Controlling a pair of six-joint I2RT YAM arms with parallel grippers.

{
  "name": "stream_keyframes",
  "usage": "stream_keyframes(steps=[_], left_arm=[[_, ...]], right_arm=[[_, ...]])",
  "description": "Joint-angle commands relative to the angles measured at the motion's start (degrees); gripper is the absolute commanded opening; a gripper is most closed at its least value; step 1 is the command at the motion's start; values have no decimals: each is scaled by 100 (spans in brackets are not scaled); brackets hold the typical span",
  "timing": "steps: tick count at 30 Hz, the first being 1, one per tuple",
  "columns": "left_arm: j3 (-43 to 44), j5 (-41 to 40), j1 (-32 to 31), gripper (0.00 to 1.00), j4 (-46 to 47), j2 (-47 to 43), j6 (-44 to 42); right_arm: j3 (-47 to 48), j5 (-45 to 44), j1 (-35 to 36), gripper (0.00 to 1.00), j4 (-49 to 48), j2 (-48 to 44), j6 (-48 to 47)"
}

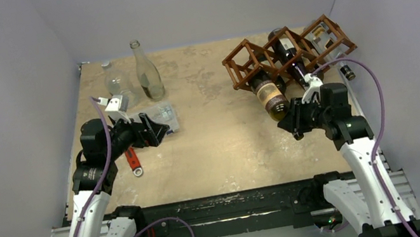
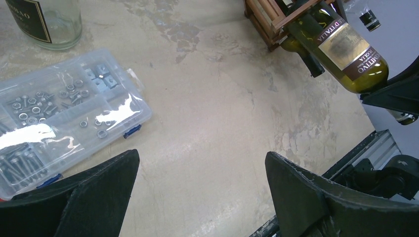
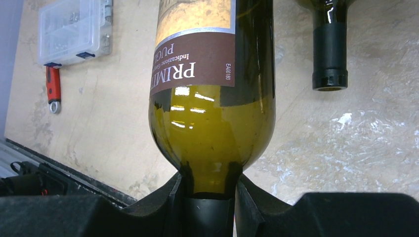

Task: Take the wine bottle off the wine rack
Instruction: Pick up the wine bottle from the wine rack, then adjust the wine bottle.

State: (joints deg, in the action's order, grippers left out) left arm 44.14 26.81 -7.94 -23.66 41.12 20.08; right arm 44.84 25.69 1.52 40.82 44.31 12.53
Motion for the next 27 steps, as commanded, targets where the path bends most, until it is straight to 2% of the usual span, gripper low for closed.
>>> stream_keyframes(steps=[1,27], left_arm=[[68,4,-23,100,109,-61,-117],[64,13,-23,100,107,-26,-153]], right_arm=[[579,429,6,0,-401,-261,-181],[951,702,-139,0,819,-411,-581]])
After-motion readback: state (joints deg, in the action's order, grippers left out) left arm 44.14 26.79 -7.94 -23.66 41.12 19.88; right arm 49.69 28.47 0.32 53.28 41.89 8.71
